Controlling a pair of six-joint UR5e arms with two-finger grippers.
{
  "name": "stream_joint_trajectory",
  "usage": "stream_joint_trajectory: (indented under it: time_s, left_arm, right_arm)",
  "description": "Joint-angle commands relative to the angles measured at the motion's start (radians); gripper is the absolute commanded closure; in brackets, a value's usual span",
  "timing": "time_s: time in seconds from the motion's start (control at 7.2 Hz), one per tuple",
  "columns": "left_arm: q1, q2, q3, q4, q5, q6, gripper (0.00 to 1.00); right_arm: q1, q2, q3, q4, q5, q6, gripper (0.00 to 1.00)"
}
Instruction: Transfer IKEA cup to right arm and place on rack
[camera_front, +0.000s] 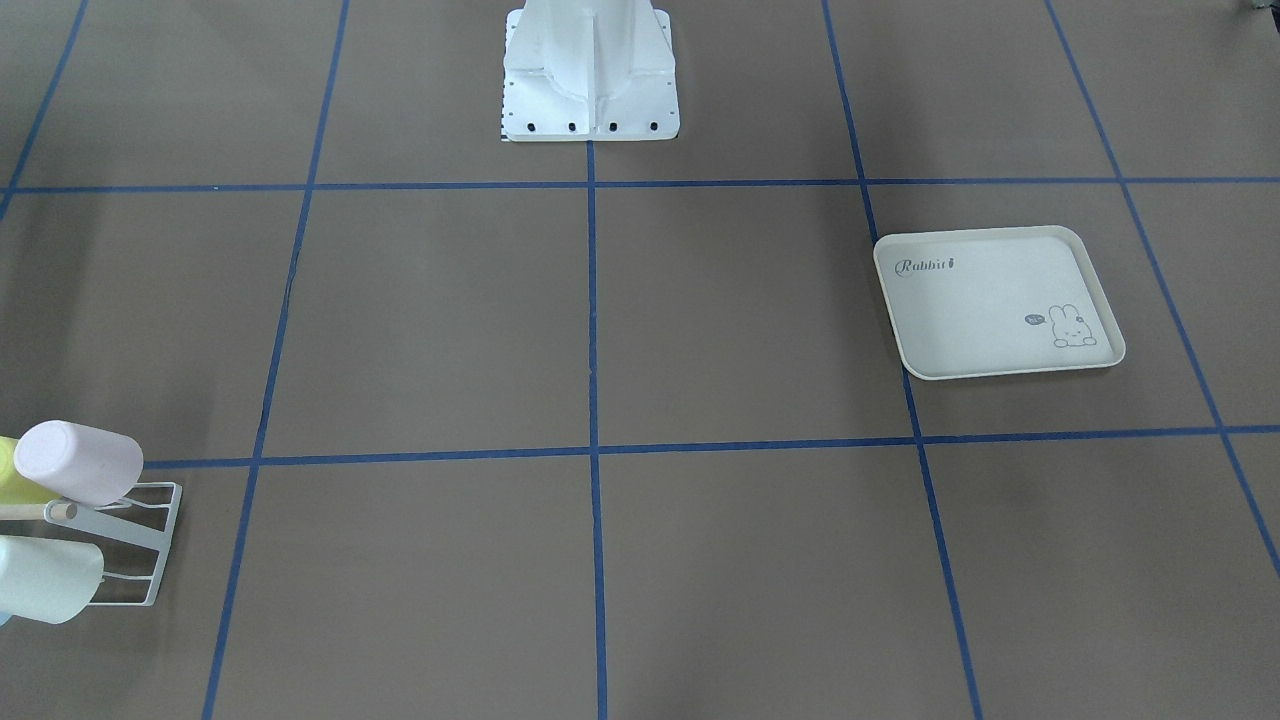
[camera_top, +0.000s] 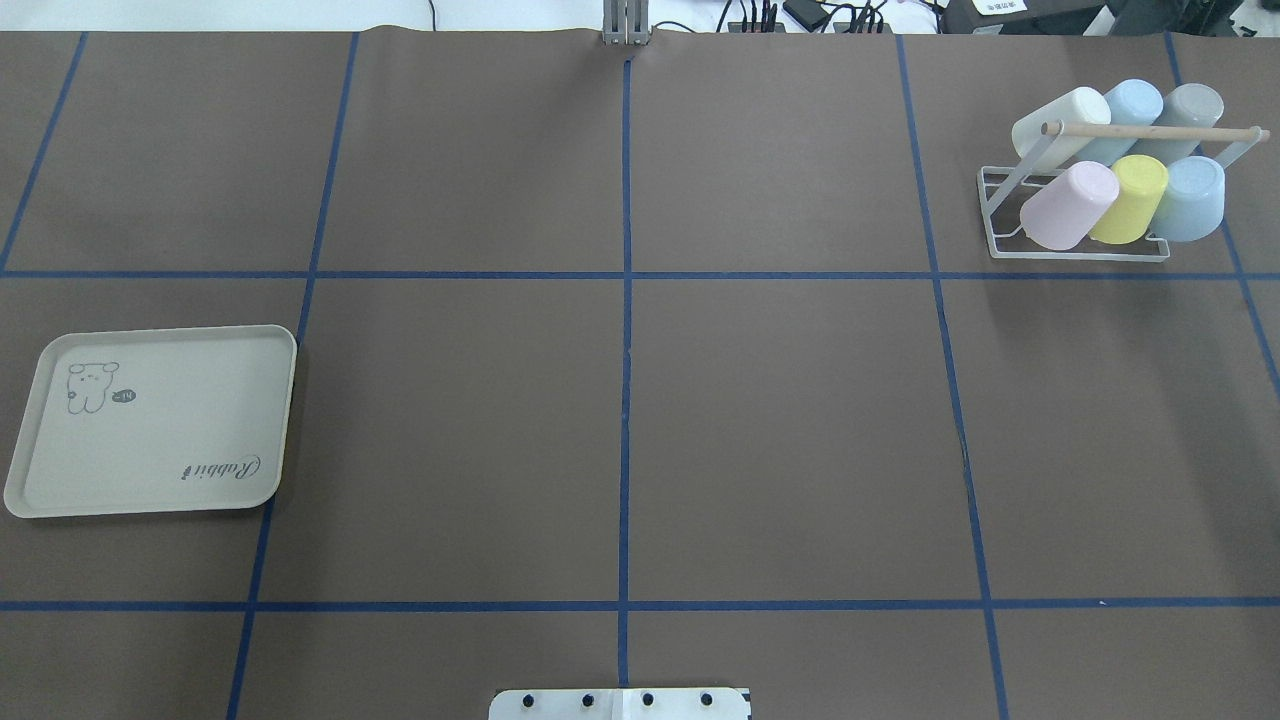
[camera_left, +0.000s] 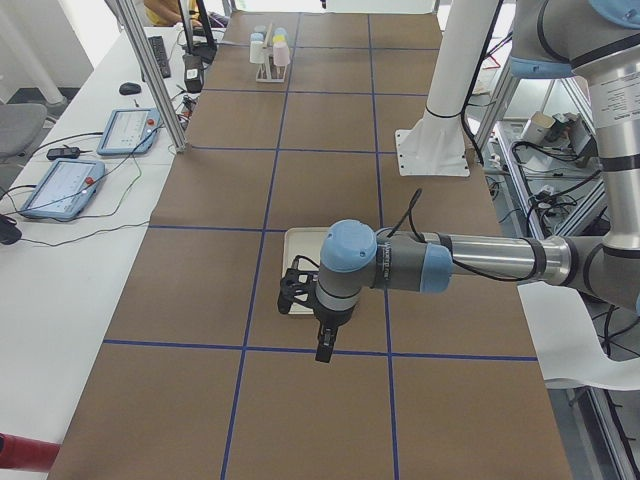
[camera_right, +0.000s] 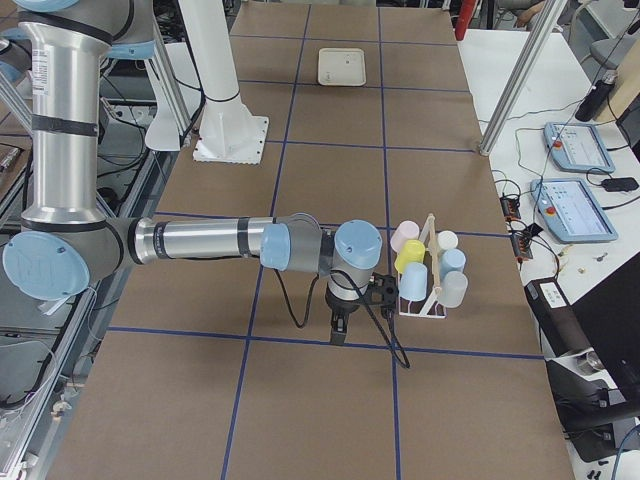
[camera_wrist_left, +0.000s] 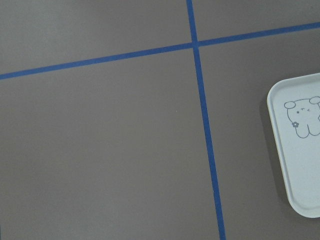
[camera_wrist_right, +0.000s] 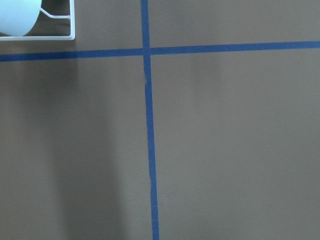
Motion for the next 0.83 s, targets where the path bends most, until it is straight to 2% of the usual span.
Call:
stream_joint_trajectory:
  time_s: [0.0, 0.69]
  left_arm:
    - [-0.001, 0.002, -0.005, -0.010, 0.001, -0.001, 0.00]
    - [-0.001, 0.006, 0.000, -0.011, -0.002, -0.004, 0.00]
  right_arm:
    - [0.001, -0.005, 0.001, 0.003, 0.001, -0.001, 0.00]
    - [0.003, -0.039, 0.030, 0.008, 0.001, -0.001, 0.00]
